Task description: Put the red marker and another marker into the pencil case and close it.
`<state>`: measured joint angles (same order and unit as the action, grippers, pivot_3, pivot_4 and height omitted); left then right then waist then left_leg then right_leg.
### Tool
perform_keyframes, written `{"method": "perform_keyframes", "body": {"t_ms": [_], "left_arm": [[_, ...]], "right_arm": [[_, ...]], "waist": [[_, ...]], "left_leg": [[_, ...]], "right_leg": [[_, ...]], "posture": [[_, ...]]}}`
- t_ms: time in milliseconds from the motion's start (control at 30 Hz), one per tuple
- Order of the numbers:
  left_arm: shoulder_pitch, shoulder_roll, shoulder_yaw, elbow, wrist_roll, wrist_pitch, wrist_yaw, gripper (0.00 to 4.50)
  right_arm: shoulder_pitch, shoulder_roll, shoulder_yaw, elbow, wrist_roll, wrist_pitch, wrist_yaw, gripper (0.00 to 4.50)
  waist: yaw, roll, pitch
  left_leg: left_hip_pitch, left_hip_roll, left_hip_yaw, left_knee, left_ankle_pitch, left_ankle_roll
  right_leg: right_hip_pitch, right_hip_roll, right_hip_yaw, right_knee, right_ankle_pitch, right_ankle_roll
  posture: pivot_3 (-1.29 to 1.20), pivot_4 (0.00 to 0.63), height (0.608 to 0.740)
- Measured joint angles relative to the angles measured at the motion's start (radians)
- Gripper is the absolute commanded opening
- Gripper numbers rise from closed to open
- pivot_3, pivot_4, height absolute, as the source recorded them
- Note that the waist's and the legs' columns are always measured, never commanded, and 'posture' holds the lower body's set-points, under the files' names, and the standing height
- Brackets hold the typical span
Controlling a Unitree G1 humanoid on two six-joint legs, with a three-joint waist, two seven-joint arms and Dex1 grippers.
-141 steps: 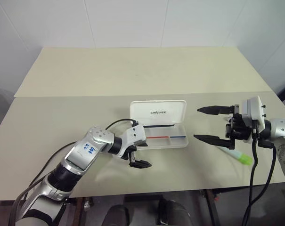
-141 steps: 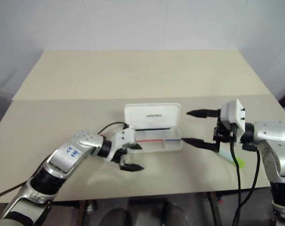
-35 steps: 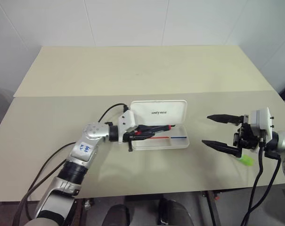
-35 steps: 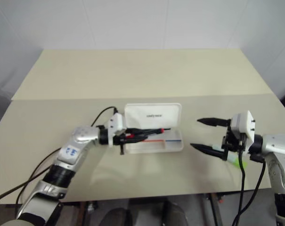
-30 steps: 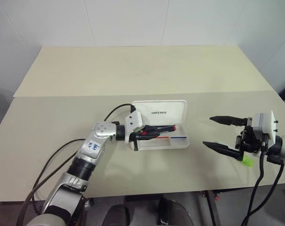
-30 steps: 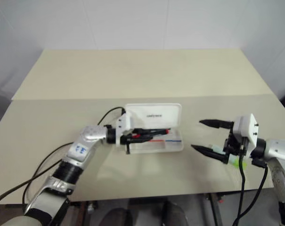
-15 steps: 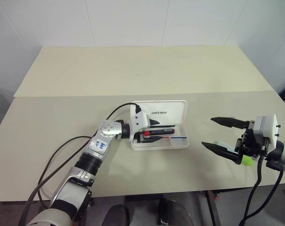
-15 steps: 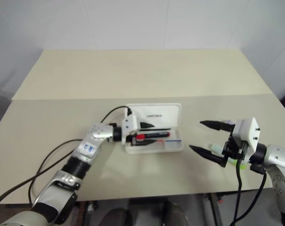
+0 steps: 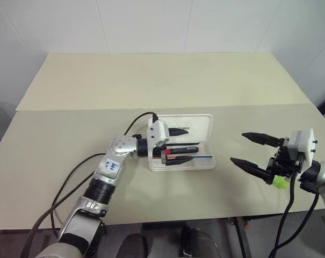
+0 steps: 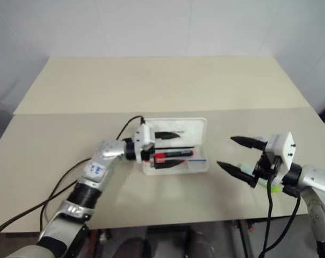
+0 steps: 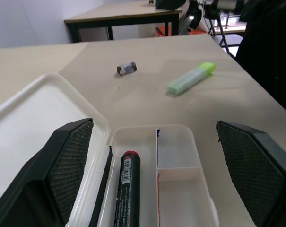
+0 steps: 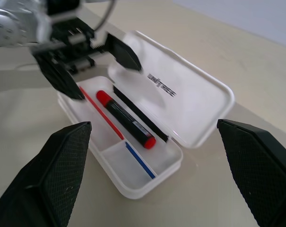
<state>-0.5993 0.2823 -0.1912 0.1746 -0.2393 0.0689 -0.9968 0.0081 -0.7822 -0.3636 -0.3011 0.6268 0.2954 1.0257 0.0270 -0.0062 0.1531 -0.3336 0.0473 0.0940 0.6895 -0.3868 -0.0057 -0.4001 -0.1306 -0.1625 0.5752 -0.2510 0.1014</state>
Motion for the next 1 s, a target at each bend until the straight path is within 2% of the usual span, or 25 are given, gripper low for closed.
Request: {"method": "perform_keyframes", "body": {"t_ms": [167,233,367,567,767,1000], "left_arm": [[0.064,0.068,0.054,-0.123,-0.067,0.043,-0.029,4.46],[0.098,0.123,0.066,-0.183,-0.101,0.07,-0.057,4.46],[0.13,0.237,0.151,-0.26,-0.172,0.102,-0.11,4.46],[0.147,0.327,0.229,-0.28,-0.216,0.114,-0.144,4.46],[0.175,0.348,0.245,-0.281,-0.229,0.11,-0.164,4.46],[0.227,0.434,0.29,-0.287,-0.278,0.177,-0.21,4.46]], "right_arm": [[0.053,-0.002,-0.001,0.037,-0.041,0.01,-0.018,4.5],[0.067,-0.015,-0.005,0.088,-0.073,-0.016,-0.007,4.5],[0.076,-0.066,-0.02,0.271,-0.138,-0.111,0.058,4.5],[-0.008,-0.139,-0.027,0.568,-0.197,-0.24,0.179,4.5],[-0.081,-0.142,0.01,0.721,-0.239,-0.31,0.235,4.5],[-0.046,-0.089,0.047,0.775,-0.255,-0.329,0.248,4.5]], "waist": [[0.0,0.0,0.0],[-0.001,0.0,0.0],[0.0,0.0,0.0],[-0.006,0.001,0.0],[-0.005,0.001,0.001],[-0.004,0.002,0.001]], "left_leg": [[0.0,0.0,0.0,0.0,0.0,0.0],[0.0,0.0,0.0,0.0,0.0,0.0],[0.001,0.0,0.0,0.0,0.0,0.0],[0.003,0.0,0.0,0.0,0.0,0.0],[0.002,0.001,0.001,0.0,0.0,0.0],[0.002,0.0,0.001,0.0,0.0,0.0]], "right_leg": [[0.001,0.0,0.0,0.0,0.0,0.0],[0.001,0.0,0.0,-0.001,0.0,0.0],[0.001,0.0,0.0,0.0,0.0,0.0],[0.002,0.001,0.001,0.0,0.0,0.0],[0.002,0.0,0.001,-0.001,0.0,0.0],[0.002,0.0,0.001,-0.001,0.0,0.0]], "posture": [[0.0,0.15,0.74],[0.0,0.15,0.74],[0.0,0.15,0.74],[0.0,0.15,0.74],[0.0,0.15,0.74],[0.0,0.15,0.74]]}}
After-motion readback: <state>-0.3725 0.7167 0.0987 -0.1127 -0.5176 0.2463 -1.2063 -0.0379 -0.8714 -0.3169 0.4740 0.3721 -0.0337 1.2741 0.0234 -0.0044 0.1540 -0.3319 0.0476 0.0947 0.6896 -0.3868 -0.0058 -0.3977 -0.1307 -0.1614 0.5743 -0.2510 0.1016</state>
